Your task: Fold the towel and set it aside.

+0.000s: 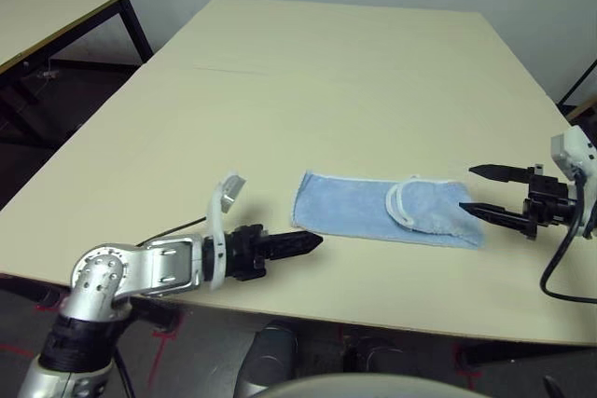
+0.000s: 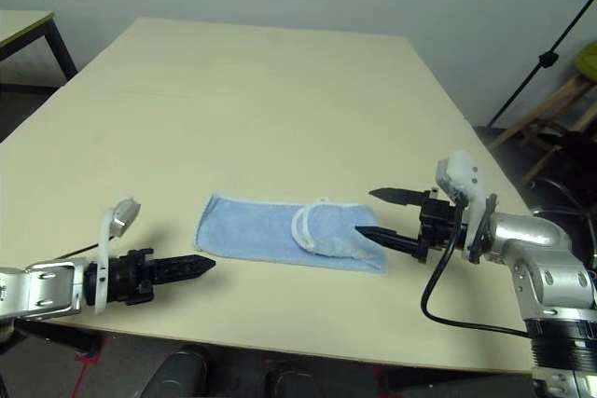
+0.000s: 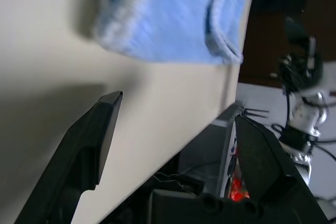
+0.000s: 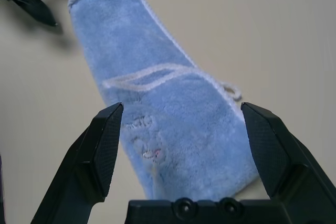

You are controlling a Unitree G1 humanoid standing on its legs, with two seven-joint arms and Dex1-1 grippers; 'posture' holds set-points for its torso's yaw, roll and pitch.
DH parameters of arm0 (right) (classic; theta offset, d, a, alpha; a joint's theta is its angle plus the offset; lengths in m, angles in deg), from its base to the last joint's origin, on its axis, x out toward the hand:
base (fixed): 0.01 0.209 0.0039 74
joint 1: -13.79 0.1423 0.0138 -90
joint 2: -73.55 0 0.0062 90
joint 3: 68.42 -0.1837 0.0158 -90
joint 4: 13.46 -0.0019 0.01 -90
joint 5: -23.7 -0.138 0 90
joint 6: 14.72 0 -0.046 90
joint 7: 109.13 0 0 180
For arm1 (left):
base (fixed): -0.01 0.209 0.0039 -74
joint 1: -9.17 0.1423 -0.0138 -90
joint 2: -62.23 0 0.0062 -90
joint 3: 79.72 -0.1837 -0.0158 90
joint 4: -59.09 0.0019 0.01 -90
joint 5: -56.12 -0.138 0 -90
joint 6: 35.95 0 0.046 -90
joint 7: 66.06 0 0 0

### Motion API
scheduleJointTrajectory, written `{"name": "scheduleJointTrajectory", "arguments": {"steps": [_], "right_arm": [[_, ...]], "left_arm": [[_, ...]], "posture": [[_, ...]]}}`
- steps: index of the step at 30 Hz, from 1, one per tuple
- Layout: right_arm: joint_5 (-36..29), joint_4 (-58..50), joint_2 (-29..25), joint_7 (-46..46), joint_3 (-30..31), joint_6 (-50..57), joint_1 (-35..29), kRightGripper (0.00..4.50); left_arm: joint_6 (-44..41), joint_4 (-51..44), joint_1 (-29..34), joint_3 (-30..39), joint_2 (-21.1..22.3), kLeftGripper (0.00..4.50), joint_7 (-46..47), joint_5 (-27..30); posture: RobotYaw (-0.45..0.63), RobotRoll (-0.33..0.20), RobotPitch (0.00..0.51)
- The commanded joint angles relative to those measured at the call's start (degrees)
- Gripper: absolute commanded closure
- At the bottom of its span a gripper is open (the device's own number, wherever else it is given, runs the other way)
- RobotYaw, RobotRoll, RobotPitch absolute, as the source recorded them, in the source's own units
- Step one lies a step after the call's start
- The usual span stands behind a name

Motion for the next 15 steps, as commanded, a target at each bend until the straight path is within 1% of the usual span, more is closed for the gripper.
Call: {"name": "scheduleJointTrajectory", "arguments": {"steps": [1,4,7,10,13,15], "right_arm": [[-0.9,-1.0,-1.7,-1.0,-2.2,0.6,-1.1,0.0],[-1.0,-1.0,-2.1,-1.5,-2.9,0.6,-1.9,0.0],[-1.3,-1.3,-2.3,-2.0,-3.4,0.8,-2.8,0.0],[-1.3,-1.4,-2.4,-2.1,-3.5,0.9,-3.0,0.0],[-1.4,-1.9,-2.4,-1.8,-3.4,1.2,-3.1,0.0],[-1.5,-2.5,-2.3,-1.5,-3.2,1.8,-2.9,0.0]], "left_arm": [[1.6,1.5,-1.0,-1.7,-1.2,0.02,2.1,0.1],[3.2,2.3,-1.5,-2.4,-2.2,0.02,4.7,0.1],[7.6,3.5,-1.6,-2.4,-4.0,0.02,9.9,0.1],[9.6,3.7,-1.7,-2.4,-4.8,0.02,12.0,0.1],[11.3,4.1,-1.6,-2.3,-5.3,0.02,13.2,-1.2],[11.7,4.1,-1.6,-2.4,-5.5,0.02,13.4,-1.4]], "posture": [[0.08,0.0,0.109],[0.08,0.0,0.109],[0.08,0.0,0.108],[0.08,0.0,0.108],[0.08,0.0,0.108],[0.08,0.0,0.1]]}}
